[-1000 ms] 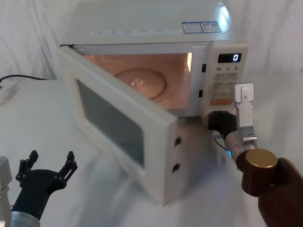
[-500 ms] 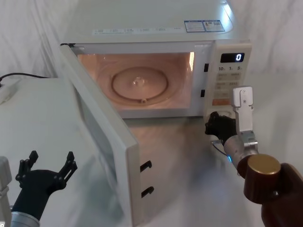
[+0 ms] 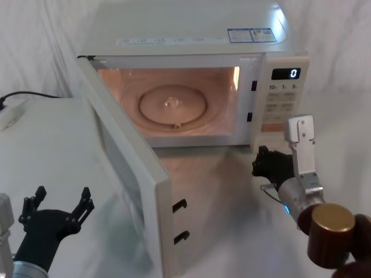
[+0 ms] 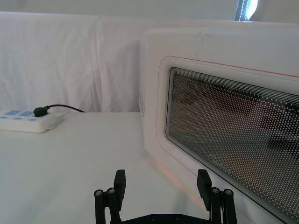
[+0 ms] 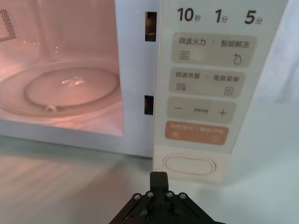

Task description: Press the button to open the microwave door with one hand; close the microwave door with the other hand.

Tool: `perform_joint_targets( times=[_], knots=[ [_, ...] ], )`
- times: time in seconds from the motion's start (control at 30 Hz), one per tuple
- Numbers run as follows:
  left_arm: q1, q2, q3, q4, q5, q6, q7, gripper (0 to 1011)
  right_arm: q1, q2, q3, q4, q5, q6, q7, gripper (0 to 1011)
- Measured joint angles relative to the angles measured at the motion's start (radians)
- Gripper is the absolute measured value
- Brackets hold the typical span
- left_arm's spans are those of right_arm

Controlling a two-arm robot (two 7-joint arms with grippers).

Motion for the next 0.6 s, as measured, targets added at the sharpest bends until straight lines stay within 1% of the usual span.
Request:
perform_joint_targets(
  times=[0.17,0.3,0.33,0.43,0.53,0.6],
  knots=[
    [0.000,0.000,0.000,0.000,0.000,0.000,0.000,1001,-0.041,0.014,-0.003,-0.061,0.000,0.015,0.011,0],
    [0.000,0.000,0.000,0.000,0.000,0.000,0.000,1001,-0.080,0.033,-0.007,-0.122,0.006,0.023,0.032,0],
    [0.000,0.000,0.000,0.000,0.000,0.000,0.000,1001,-0.097,0.040,-0.008,-0.147,0.011,0.022,0.041,0],
    [0.000,0.000,0.000,0.000,0.000,0.000,0.000,1001,-0.124,0.053,-0.009,-0.186,0.018,0.017,0.052,0],
    [0.000,0.000,0.000,0.000,0.000,0.000,0.000,1001,-0.165,0.072,-0.008,-0.243,0.028,0.004,0.059,0],
    [0.000,0.000,0.000,0.000,0.000,0.000,0.000,1001,-0.180,0.080,-0.006,-0.264,0.031,-0.002,0.061,0]
  ],
)
